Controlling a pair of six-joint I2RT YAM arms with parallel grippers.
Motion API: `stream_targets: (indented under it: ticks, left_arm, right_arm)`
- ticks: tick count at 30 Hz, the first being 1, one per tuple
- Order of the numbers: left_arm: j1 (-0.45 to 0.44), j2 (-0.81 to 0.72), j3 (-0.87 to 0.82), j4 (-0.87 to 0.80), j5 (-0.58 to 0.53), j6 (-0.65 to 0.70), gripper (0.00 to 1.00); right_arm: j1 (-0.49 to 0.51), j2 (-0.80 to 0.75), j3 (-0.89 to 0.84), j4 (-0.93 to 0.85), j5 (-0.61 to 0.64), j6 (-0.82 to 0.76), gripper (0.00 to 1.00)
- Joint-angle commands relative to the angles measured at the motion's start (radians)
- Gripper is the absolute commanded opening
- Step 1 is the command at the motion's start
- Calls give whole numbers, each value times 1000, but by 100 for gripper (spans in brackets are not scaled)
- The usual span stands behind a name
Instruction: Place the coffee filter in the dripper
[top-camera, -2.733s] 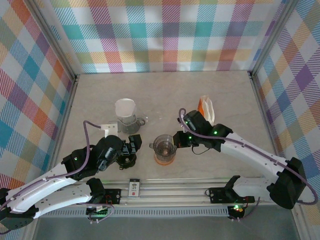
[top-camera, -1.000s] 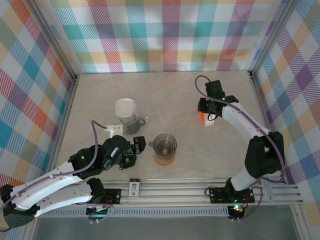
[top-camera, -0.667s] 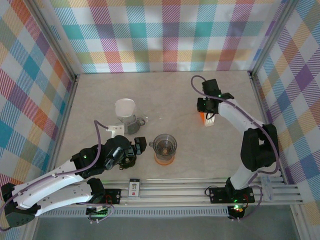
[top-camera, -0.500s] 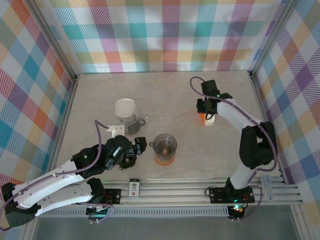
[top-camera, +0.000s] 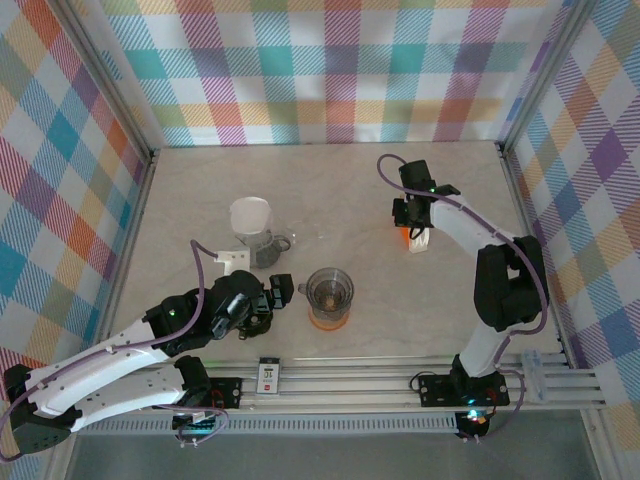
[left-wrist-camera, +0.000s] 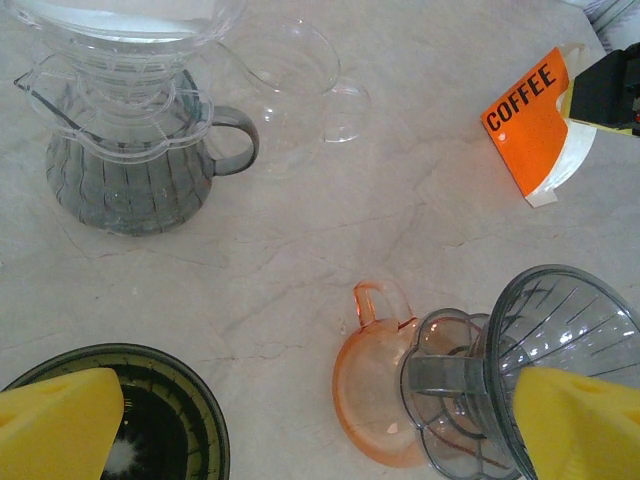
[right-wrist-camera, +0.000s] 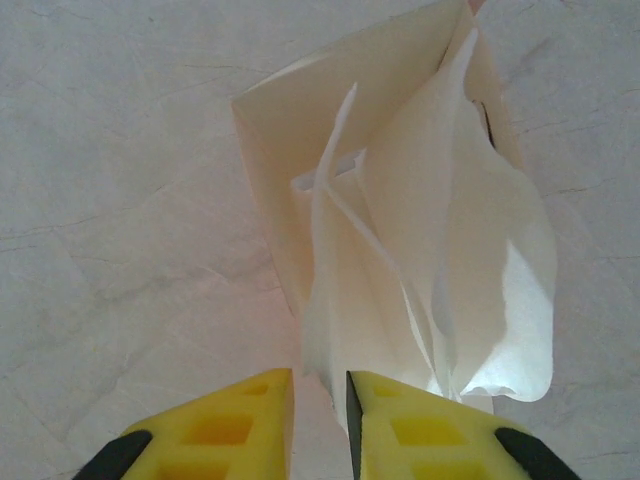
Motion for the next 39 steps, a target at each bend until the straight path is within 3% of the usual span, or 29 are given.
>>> stream_targets:
  ticks: [1,9,23,39]
  left_arm:
    - [-8,-1,-13,15,-11,-7,100]
    - [-8,0,-17,19,-12,-6,100]
    - [-8,7,-16,21,-14,-6,100]
    - [-7,11,-5,22,-8,-1,100]
  right_arm:
    - [1,15,34,6,30,-11,22]
    - [0,28,46,5,33,-12,21]
    - [1,2,28,26,44,-13,0]
    - [9,-124,-82,2,-14,32,0]
